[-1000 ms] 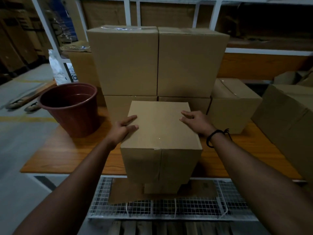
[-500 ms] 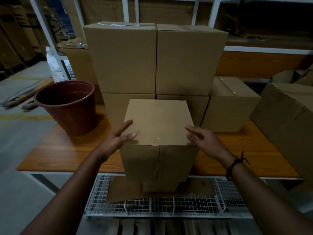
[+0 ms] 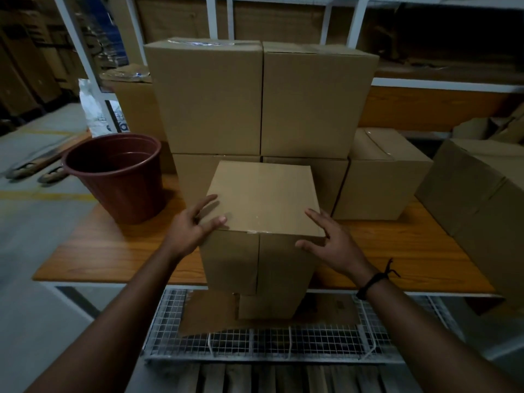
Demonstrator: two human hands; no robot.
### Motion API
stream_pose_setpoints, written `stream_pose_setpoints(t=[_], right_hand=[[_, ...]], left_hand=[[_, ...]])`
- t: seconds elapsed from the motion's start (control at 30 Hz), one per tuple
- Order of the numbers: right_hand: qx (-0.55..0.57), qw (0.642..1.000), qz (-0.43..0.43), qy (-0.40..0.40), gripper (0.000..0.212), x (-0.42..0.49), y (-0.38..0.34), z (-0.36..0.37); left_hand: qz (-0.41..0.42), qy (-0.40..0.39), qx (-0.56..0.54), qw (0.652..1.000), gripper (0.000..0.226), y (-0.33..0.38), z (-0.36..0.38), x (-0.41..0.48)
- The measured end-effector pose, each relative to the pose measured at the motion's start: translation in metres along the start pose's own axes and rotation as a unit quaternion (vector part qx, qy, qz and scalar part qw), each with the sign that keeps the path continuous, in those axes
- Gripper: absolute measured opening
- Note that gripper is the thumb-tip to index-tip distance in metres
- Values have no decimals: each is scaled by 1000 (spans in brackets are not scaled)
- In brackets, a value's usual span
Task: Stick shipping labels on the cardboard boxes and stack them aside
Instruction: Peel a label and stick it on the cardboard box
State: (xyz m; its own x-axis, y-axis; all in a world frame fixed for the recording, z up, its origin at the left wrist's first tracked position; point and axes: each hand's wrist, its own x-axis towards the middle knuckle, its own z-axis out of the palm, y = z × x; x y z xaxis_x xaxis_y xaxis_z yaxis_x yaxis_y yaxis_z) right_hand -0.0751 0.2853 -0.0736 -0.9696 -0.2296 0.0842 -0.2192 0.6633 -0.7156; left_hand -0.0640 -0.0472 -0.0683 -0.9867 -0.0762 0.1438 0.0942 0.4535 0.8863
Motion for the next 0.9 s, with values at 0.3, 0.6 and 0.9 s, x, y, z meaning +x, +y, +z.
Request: stream_pose_setpoints(t=[0.3,0.6,0.9], right_hand=[[-22,998,-51,40,81,-4,6,9],[-20,994,-90,62,75,-3,-9,-4],[-183,963,-163,112,63,12,-66,-27]], left_hand=[[67,34,76,994,76,-13,7,-17],[84,56,16,995,71,-19,10,-27],[114,74,171,976,62,-32,10,-36]])
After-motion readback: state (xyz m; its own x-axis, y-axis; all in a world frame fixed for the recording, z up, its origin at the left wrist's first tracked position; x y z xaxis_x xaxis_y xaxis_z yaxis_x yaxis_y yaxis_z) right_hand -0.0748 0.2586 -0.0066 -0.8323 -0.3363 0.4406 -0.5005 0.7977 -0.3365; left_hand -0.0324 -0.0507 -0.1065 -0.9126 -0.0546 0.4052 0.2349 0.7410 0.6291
